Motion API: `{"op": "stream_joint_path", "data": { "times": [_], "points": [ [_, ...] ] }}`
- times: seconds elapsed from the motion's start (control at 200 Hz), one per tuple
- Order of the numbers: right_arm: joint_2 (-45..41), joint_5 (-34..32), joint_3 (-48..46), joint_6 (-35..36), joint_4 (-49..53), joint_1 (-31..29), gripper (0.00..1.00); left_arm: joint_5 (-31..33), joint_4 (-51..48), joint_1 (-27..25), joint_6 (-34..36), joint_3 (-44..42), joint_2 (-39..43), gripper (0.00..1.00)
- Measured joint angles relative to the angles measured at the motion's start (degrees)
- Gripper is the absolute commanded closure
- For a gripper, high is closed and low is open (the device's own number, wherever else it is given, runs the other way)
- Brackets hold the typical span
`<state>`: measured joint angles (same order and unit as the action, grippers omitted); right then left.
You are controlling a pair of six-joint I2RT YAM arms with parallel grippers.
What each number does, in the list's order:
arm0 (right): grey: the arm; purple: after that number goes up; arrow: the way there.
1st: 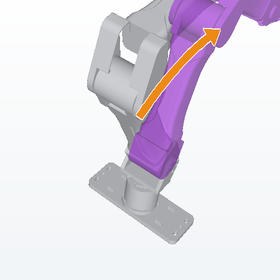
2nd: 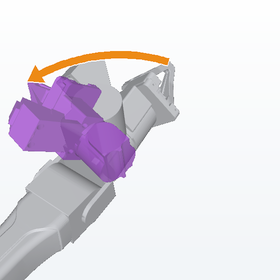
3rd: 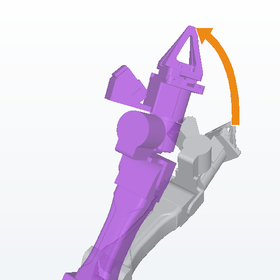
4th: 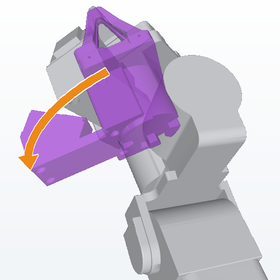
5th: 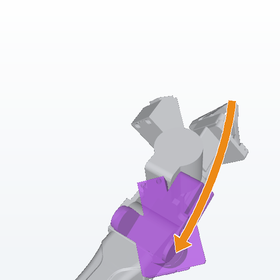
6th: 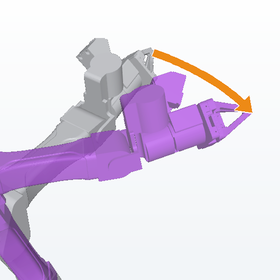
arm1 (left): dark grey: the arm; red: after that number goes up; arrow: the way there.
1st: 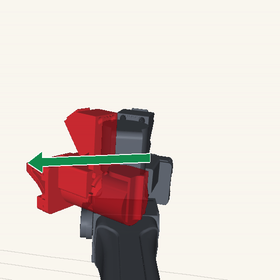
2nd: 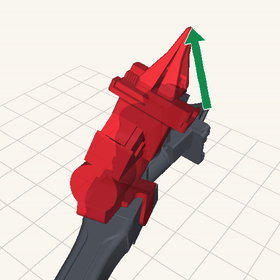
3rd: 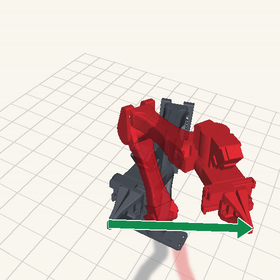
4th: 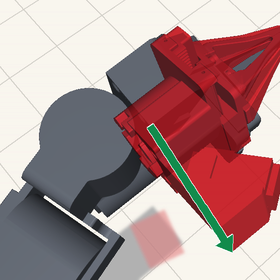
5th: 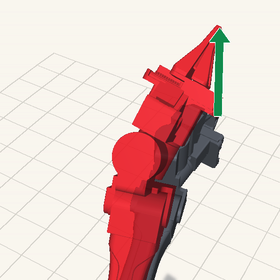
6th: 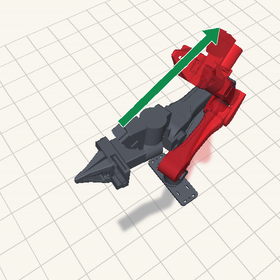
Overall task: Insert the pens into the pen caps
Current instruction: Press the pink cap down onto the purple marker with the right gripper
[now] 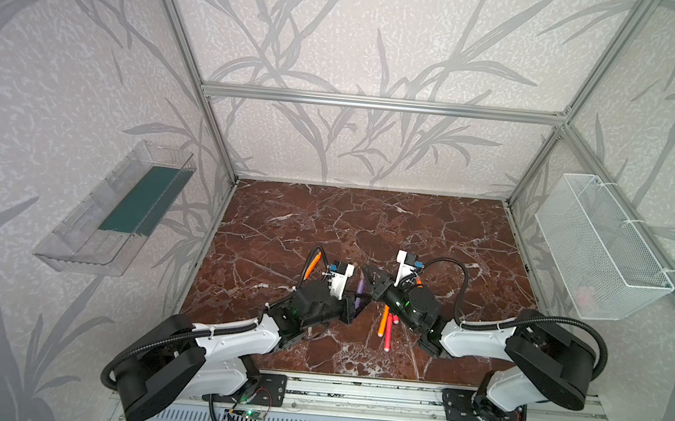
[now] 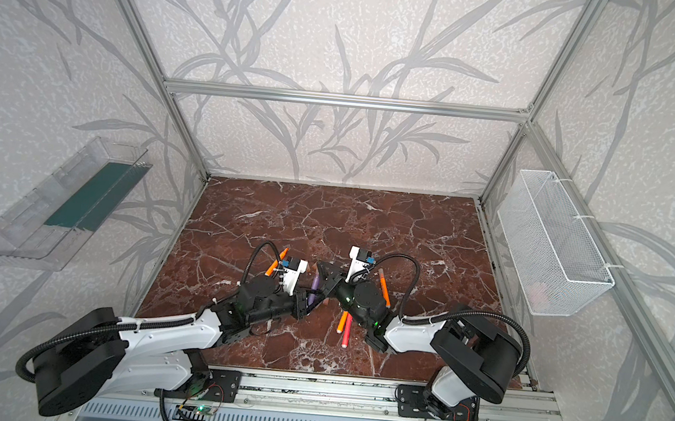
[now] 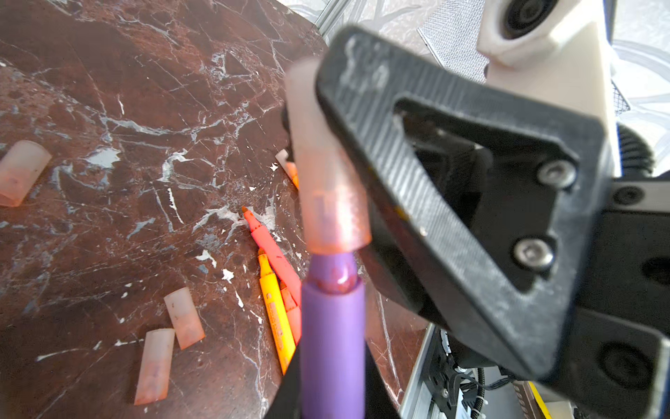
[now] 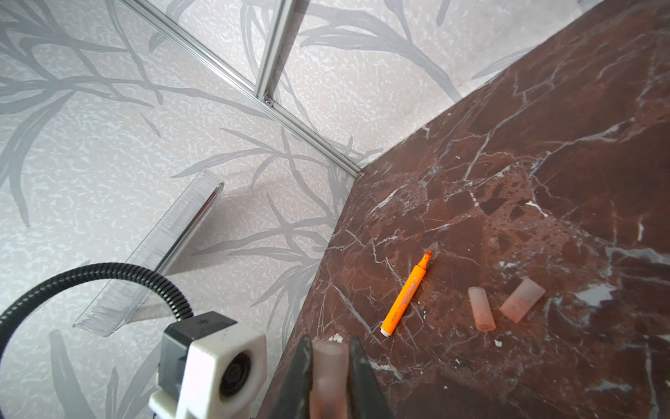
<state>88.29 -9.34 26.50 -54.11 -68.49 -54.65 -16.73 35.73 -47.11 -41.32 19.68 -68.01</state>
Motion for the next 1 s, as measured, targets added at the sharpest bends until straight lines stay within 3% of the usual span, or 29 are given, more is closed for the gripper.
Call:
{"op": "stream_joint_path", "data": {
  "times": [0.205, 0.495, 0.87, 1.0],
  "points": [
    [1.4, 1.46, -0.33, 1.18, -4.61, -0.22, 0.96, -0.83, 0.09, 0.48, -0.76, -0.09, 1.7, 1.0],
    [0.2, 1.53, -1.25, 3.39, -6.78, -0.83, 0.84, -2.45, 0.13, 0.92, -0.79, -0.17, 3.52, 1.0],
    [-12.57, 1.49, -3.82, 8.52, 8.17, -2.64, 0.46, -2.89, 3.3, 1.05, 0.85, -0.35, 4.26, 1.0],
    [-17.59, 1.49, -3.67, 10.14, 14.1, -2.64, 0.39, -2.89, 3.58, 1.05, 1.99, -0.35, 3.87, 1.0]
  ]
}}
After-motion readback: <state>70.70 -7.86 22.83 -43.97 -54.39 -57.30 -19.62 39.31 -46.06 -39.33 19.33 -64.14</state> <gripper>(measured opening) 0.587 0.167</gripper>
